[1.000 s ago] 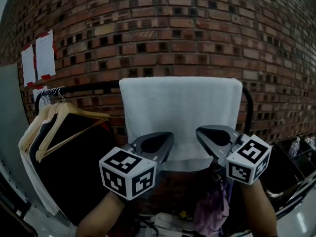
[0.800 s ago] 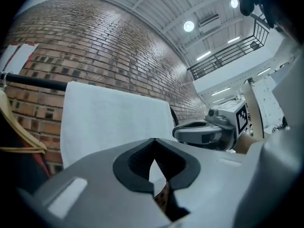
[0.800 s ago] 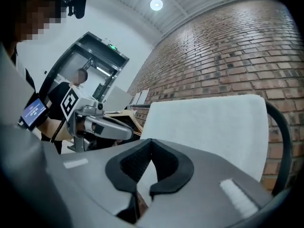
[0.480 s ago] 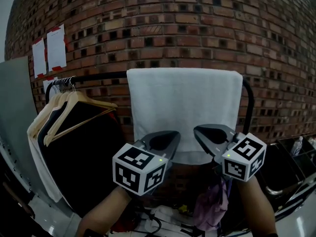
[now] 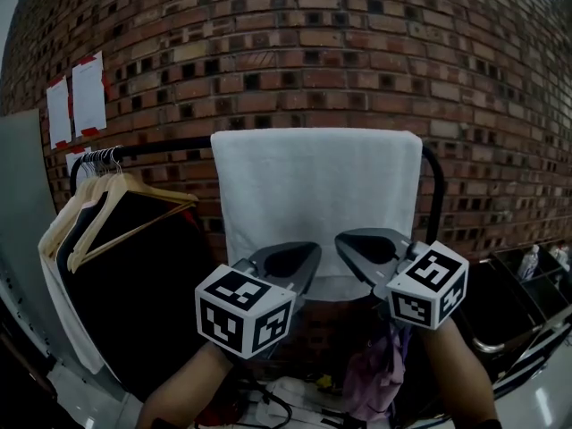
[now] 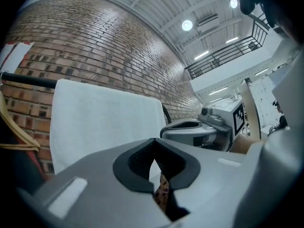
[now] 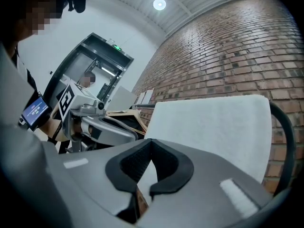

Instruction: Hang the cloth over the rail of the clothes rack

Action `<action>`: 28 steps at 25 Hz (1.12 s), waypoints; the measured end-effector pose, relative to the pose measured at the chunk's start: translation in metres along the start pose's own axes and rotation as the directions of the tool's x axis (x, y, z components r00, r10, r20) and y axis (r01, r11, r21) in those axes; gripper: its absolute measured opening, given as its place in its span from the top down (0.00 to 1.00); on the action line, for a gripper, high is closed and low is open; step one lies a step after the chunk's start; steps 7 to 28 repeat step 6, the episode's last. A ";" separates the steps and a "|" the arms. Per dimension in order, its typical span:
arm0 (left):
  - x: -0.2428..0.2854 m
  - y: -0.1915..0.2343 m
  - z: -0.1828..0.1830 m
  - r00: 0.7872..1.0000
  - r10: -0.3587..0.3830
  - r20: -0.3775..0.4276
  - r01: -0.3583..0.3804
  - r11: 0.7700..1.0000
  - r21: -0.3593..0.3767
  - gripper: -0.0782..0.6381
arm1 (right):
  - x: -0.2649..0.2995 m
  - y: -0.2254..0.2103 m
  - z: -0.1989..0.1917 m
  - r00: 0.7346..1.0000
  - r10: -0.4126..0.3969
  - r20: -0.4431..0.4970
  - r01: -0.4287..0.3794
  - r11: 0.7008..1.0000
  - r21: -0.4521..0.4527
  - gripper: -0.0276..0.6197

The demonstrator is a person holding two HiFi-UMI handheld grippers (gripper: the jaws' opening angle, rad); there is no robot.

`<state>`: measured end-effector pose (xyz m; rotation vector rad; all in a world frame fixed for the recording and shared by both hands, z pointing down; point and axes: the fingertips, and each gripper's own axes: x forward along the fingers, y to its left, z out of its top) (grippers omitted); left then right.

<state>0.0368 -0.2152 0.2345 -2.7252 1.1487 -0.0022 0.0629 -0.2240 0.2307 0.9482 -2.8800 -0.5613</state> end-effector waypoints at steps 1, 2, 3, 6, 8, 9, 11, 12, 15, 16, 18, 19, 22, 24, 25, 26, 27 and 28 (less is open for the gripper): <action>0.000 0.000 0.001 1.000 -0.001 0.002 0.001 1.000 0.003 0.86 | 0.000 -0.001 0.000 1.000 0.000 -0.001 0.000 1.000 -0.001 0.95; 0.001 -0.001 0.002 1.000 -0.002 0.002 0.002 1.000 0.006 0.86 | 0.000 0.000 0.000 1.000 0.000 -0.002 0.000 1.000 -0.002 0.95; 0.001 -0.001 0.002 1.000 -0.004 0.001 0.004 1.000 0.008 0.86 | 0.001 0.000 -0.001 1.000 0.002 -0.004 -0.002 1.000 -0.002 0.95; 0.001 -0.003 0.000 1.000 -0.011 -0.004 0.011 1.000 0.009 0.86 | 0.003 0.004 -0.005 1.000 0.008 -0.011 -0.008 1.000 -0.004 0.95; 0.001 -0.003 0.000 1.000 -0.011 -0.004 0.011 1.000 0.009 0.86 | 0.003 0.004 -0.005 1.000 0.008 -0.011 -0.008 1.000 -0.004 0.95; 0.001 -0.003 0.000 1.000 -0.011 -0.004 0.011 1.000 0.009 0.86 | 0.003 0.004 -0.005 1.000 0.008 -0.011 -0.008 1.000 -0.004 0.95; 0.001 -0.003 0.000 1.000 -0.011 -0.004 0.011 1.000 0.009 0.86 | 0.003 0.004 -0.005 1.000 0.008 -0.011 -0.008 1.000 -0.004 0.95; 0.001 -0.003 0.000 1.000 -0.011 -0.004 0.011 1.000 0.009 0.86 | 0.003 0.004 -0.005 1.000 0.008 -0.011 -0.008 1.000 -0.004 0.95; 0.001 -0.003 0.000 1.000 -0.011 -0.004 0.011 1.000 0.009 0.86 | 0.003 0.004 -0.005 1.000 0.008 -0.011 -0.008 1.000 -0.004 0.95; 0.001 -0.003 0.000 1.000 -0.011 -0.004 0.011 1.000 0.009 0.86 | 0.003 0.004 -0.005 1.000 0.008 -0.011 -0.008 1.000 -0.004 0.95; 0.001 -0.003 0.000 1.000 -0.011 -0.004 0.011 1.000 0.009 0.86 | 0.003 0.004 -0.005 1.000 0.008 -0.011 -0.008 1.000 -0.004 0.95; 0.001 -0.003 0.000 1.000 -0.011 -0.004 0.011 1.000 0.009 0.86 | 0.003 0.004 -0.005 1.000 0.008 -0.011 -0.008 1.000 -0.004 0.95; 0.001 -0.003 0.000 1.000 -0.011 -0.004 0.011 1.000 0.009 0.86 | 0.003 0.004 -0.005 1.000 0.008 -0.011 -0.008 1.000 -0.004 0.95; 0.001 -0.003 0.000 1.000 -0.011 -0.004 0.011 1.000 0.009 0.86 | 0.003 0.004 -0.005 1.000 0.008 -0.011 -0.008 1.000 -0.004 0.95; 0.001 -0.003 0.000 1.000 -0.011 -0.004 0.011 1.000 0.009 0.86 | 0.003 0.004 -0.005 1.000 0.008 -0.011 -0.008 1.000 -0.004 0.95; 0.001 -0.003 0.000 1.000 -0.011 -0.004 0.011 1.000 0.009 0.86 | 0.003 0.004 -0.005 1.000 0.008 -0.011 -0.008 1.000 -0.004 0.95; 0.001 -0.003 0.000 1.000 -0.011 -0.004 0.011 1.000 0.009 0.86 | 0.003 0.004 -0.005 1.000 0.008 -0.011 -0.008 1.000 -0.004 0.95; 0.001 -0.003 0.000 1.000 -0.011 -0.004 0.011 1.000 0.009 0.86 | 0.003 0.004 -0.005 1.000 0.008 -0.011 -0.008 1.000 -0.004 0.95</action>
